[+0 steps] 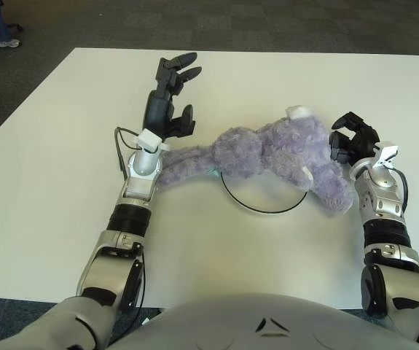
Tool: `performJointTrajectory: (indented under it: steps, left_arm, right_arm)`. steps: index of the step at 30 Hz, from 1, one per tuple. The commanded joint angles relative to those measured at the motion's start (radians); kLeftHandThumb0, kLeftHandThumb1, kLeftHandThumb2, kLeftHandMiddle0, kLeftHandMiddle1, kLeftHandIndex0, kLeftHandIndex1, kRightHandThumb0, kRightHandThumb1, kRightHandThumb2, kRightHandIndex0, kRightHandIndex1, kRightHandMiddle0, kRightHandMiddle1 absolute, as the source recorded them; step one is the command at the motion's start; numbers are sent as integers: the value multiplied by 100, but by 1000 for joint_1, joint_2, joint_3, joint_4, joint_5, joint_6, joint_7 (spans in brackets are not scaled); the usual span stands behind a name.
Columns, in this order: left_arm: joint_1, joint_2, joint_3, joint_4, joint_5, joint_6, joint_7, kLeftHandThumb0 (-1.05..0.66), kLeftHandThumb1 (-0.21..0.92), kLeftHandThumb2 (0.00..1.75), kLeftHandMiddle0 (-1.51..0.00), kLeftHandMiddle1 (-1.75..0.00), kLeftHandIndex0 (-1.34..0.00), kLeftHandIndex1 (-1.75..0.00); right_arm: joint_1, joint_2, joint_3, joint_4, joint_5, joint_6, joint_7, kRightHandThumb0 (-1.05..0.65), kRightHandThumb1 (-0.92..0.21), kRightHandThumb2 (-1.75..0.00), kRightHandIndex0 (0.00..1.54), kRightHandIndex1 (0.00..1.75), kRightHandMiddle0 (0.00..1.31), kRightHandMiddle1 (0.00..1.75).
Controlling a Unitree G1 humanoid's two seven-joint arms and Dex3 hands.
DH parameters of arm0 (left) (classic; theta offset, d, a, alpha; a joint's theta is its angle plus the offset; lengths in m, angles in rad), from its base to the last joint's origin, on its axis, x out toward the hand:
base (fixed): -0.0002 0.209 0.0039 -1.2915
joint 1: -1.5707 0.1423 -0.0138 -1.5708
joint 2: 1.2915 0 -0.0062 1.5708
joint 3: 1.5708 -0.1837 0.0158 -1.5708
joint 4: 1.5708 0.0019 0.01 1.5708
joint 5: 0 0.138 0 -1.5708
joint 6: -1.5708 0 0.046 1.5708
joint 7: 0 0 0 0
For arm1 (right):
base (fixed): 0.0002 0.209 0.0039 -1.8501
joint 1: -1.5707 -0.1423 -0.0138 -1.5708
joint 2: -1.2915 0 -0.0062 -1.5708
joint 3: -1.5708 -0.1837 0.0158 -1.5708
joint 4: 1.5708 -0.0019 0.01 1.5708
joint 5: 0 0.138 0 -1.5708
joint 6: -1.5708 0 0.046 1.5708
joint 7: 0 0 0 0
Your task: Put the doll into the plate.
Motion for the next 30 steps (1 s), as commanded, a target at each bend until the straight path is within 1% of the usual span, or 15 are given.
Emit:
performJointTrajectory:
  steps: [1, 4, 7, 8, 9, 10, 12, 13, 16, 22, 25, 30]
  left_arm:
    - [-13, 7, 32, 22, -56, 47, -37, -66, 92, 76, -39, -86, -6, -131]
    - [-23, 7, 49, 47, -81, 76, -56, -62, 92, 75, -40, -91, -9, -138]
    - [-58, 15, 75, 140, -97, 96, -72, -57, 92, 73, -42, -97, -13, -145]
    - [-68, 16, 81, 163, -99, 100, -76, -49, 92, 66, -45, -106, -15, -156]
    - [-79, 19, 86, 190, -100, 111, -80, -47, 92, 63, -45, -109, -16, -160]
    - [-88, 21, 91, 209, -101, 117, -83, -43, 92, 59, -49, -117, -18, -165]
    - [-116, 28, 102, 265, -104, 147, -91, -39, 91, 57, -58, -130, -19, -170]
    - [-129, 30, 107, 290, -105, 156, -94, -38, 90, 57, -65, -138, -21, -171]
    - [-153, 30, 119, 335, -106, 166, -103, -37, 84, 65, -78, -151, -25, -174]
    - [-210, 22, 134, 466, -94, 190, -97, -38, 72, 80, -90, -169, -32, -175]
    - [-243, 15, 146, 544, -100, 196, -101, -38, 68, 85, -94, -173, -34, -175]
    - [-279, 3, 170, 622, -120, 219, -115, -39, 65, 89, -100, -174, -36, -175]
  right_arm:
    - [44, 21, 16, 49, -15, 59, -7, 0, -8, -160, 80, 173, 56, 175]
    - [45, 23, 16, 46, -15, 60, -15, 0, -8, -160, 80, 173, 56, 175]
    - [47, 26, 17, 40, -17, 60, -25, 0, -8, -160, 80, 173, 56, 175]
    - [47, 26, 17, 38, -17, 60, -28, 0, -8, -160, 79, 173, 56, 175]
    - [48, 27, 17, 35, -18, 60, -31, 0, -8, -160, 79, 173, 56, 175]
    - [49, 28, 18, 33, -18, 60, -34, 0, -8, -160, 79, 174, 55, 175]
    - [50, 30, 18, 30, -20, 54, -42, 0, -8, -159, 79, 174, 55, 175]
    - [49, 31, 18, 31, -21, 51, -45, 0, -8, -159, 79, 174, 55, 175]
    - [50, 32, 19, 29, -23, 48, -54, 0, -8, -159, 79, 174, 55, 175]
    - [49, 36, 14, 28, -33, 33, -97, 0, -9, -158, 80, 173, 54, 175]
    - [49, 42, 7, 30, -36, 17, -124, 0, -9, -158, 80, 172, 54, 175]
    - [45, 53, -8, 40, -32, -11, -170, 0, -9, -158, 81, 171, 54, 175]
